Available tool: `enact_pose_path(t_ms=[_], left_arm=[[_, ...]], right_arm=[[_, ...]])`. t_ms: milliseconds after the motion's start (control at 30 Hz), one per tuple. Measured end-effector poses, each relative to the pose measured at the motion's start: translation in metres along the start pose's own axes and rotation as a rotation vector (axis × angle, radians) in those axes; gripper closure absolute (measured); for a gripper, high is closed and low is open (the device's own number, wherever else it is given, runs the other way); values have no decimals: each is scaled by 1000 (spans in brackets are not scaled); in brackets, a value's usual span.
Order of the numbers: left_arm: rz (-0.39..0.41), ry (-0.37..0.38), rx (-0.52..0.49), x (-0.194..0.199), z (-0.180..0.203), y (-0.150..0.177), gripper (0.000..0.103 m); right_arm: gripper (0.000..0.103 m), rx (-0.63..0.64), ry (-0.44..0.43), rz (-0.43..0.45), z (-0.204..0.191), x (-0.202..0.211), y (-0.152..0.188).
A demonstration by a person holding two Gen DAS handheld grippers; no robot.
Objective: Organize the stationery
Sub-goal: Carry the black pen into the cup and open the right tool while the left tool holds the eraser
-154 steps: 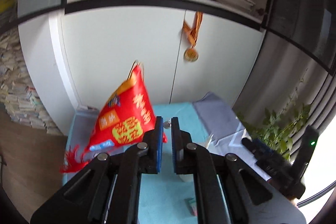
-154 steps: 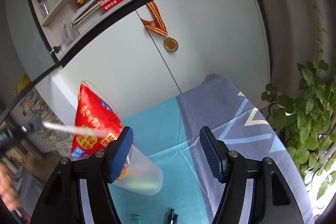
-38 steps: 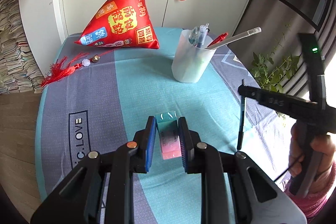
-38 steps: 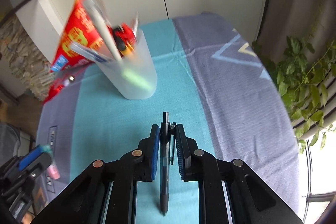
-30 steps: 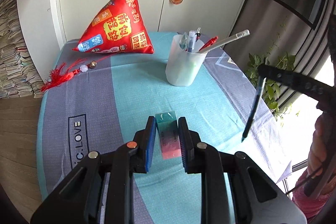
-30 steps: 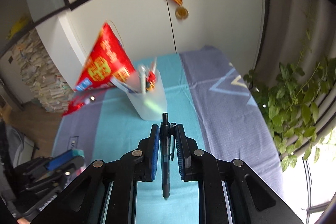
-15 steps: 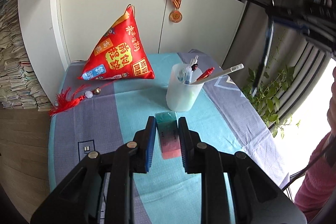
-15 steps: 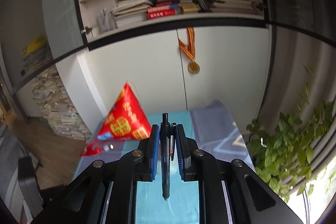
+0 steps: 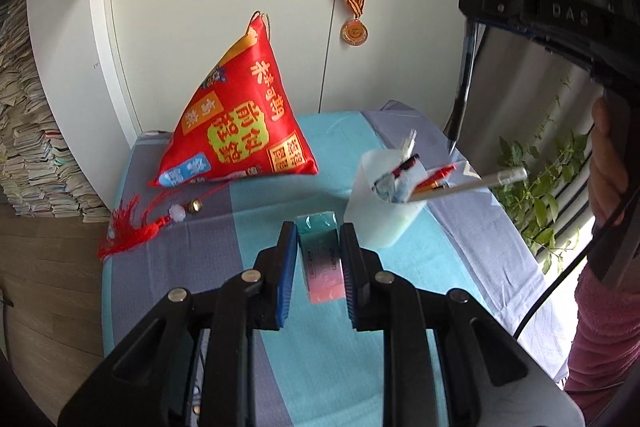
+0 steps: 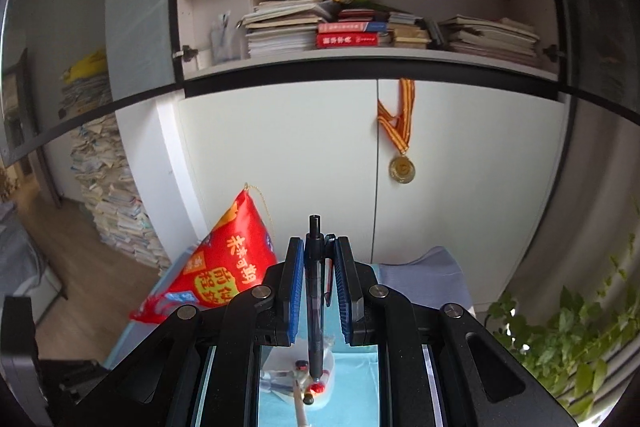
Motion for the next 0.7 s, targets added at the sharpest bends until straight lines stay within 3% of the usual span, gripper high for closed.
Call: enact_pose_path(t_ms=[367, 700], left_arm=[[89, 61, 3, -9, 18, -61, 83], [34, 128, 7, -32, 31, -68, 83]], right_arm=[[86, -59, -99, -17, 32, -28, 19], [86, -72, -123, -45, 37, -43, 45]])
Point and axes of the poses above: each gripper's, at about its wrist camera, not at the fingertips, and x roughly against the way its jaws point, z to its right, y to its underside, the point moved 2 cm from there along -x, roughly the way its jaws point, and after that the axes turned 14 degrees about -y, right-handed, at the moved point
